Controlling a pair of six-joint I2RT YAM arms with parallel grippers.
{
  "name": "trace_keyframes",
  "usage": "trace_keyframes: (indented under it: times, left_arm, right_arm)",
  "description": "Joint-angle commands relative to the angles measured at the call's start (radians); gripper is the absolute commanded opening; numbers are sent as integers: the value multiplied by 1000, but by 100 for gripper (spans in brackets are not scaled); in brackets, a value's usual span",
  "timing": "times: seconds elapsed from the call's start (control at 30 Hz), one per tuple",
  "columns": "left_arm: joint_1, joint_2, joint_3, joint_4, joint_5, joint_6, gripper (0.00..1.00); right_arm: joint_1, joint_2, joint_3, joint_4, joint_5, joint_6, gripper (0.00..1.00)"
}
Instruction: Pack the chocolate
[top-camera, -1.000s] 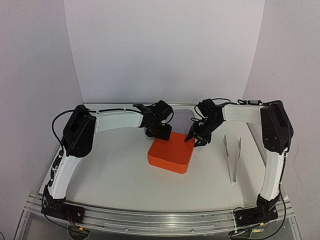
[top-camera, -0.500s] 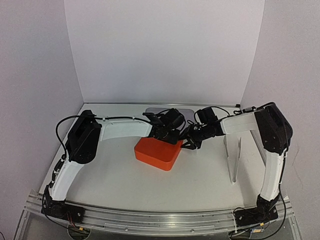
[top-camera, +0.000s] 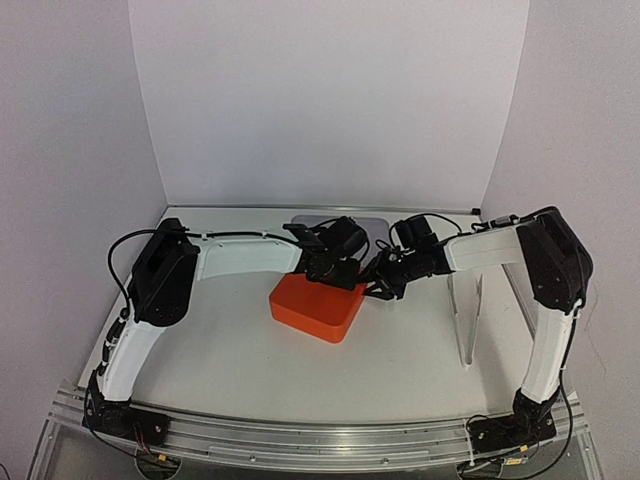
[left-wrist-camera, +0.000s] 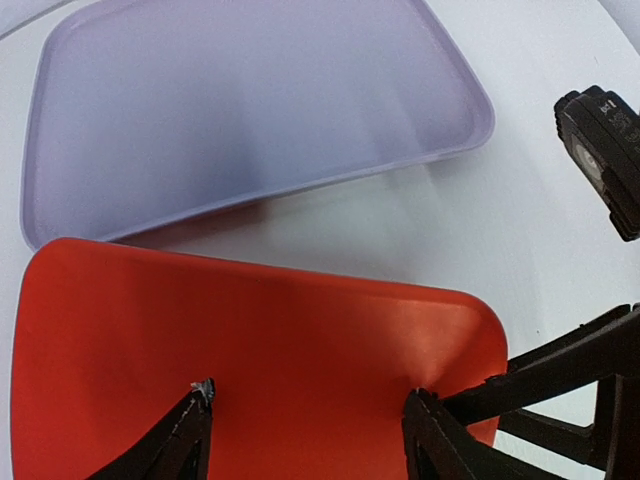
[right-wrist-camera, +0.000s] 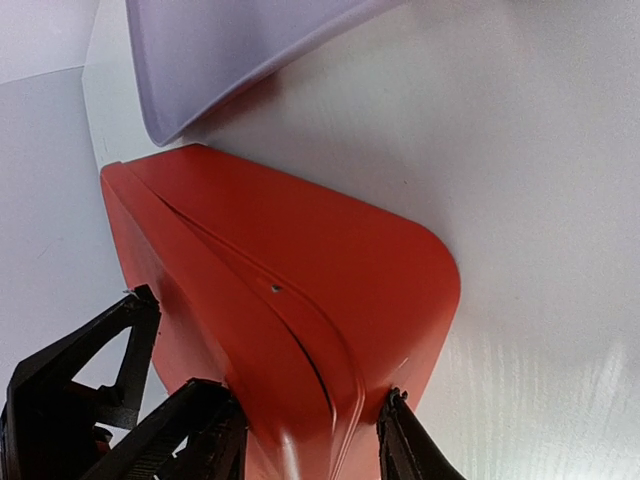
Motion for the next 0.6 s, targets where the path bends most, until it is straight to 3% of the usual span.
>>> trace_keyframes:
  times: [0.0,0.17,0.37,0.57]
  left_arm:
    - [-99,-3,-105,-29,447,-12,73]
    - [-82,-187,-113,31,381,10,99]
    - [-11,-325,-164,18,275,-14,100]
    - [89,-498,-362,61,201,-63,100]
  right_arm:
    - [69,22,-55,-230,110,-85,0]
    - [63,-61,9,-286,80,-184,18]
    - [59,-158,82,-409,154,-248,51]
    - [55,-198,61,-453,183,-306,74]
